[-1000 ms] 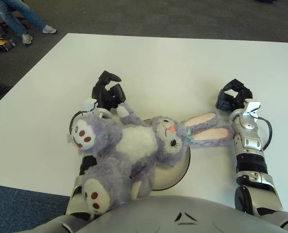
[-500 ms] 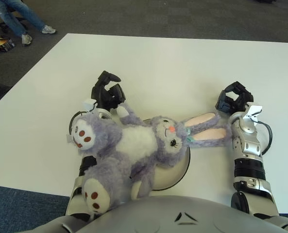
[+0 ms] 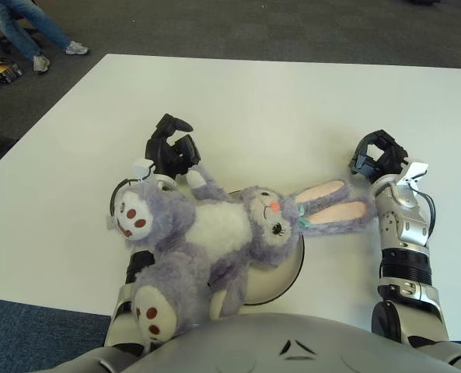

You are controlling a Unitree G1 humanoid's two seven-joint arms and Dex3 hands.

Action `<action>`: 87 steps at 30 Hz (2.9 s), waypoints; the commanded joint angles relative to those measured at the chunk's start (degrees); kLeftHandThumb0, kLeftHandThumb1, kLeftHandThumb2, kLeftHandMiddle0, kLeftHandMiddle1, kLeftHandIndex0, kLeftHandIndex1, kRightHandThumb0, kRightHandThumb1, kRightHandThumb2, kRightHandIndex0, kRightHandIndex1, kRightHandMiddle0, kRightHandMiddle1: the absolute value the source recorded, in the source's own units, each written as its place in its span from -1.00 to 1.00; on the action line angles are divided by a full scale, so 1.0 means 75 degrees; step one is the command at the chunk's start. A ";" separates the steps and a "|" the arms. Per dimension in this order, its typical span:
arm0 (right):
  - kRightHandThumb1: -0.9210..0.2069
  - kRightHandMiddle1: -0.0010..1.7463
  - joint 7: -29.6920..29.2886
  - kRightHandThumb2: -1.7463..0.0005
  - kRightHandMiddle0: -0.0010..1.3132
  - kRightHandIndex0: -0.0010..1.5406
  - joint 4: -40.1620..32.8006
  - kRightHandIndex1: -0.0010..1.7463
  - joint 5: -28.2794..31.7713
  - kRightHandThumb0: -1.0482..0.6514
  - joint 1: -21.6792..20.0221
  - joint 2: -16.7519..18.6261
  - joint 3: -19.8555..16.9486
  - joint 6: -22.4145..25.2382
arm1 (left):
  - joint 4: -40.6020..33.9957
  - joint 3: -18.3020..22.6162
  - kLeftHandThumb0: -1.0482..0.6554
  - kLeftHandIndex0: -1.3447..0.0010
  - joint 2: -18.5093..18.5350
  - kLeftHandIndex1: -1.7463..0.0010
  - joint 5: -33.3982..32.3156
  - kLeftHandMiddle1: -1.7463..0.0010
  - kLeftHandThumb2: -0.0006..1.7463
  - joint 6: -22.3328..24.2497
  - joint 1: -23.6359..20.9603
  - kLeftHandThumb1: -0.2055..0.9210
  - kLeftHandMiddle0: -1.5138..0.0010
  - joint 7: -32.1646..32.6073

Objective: Put the doll into the plate.

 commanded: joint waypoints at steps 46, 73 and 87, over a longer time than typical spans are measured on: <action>0.28 1.00 0.1682 -0.67 0.08 0.70 0.4950 1.00 0.0239 -0.39 -0.0700 0.0380 -0.0467 -0.8152 | 0.0197 0.0005 -0.29 0.22 -0.0120 -1.00 0.0028 -1.00 0.36 0.0117 0.0558 0.11 -0.41 0.0061; 0.30 1.00 0.2020 -0.69 0.10 0.68 0.5317 1.00 0.0477 -0.40 -0.0836 0.0414 -0.0573 -0.8366 | 0.0321 0.0022 -0.29 0.22 -0.0112 -1.00 -0.0022 -1.00 0.36 -0.0038 0.0528 0.11 -0.40 0.0001; 0.31 1.00 0.1378 -0.70 0.11 0.68 0.5046 1.00 -0.0043 -0.40 -0.0666 0.0214 -0.0337 -0.7420 | 0.0292 -0.0019 -0.29 0.23 -0.0126 -1.00 0.0035 -1.00 0.35 -0.0041 0.0567 0.13 -0.40 0.0040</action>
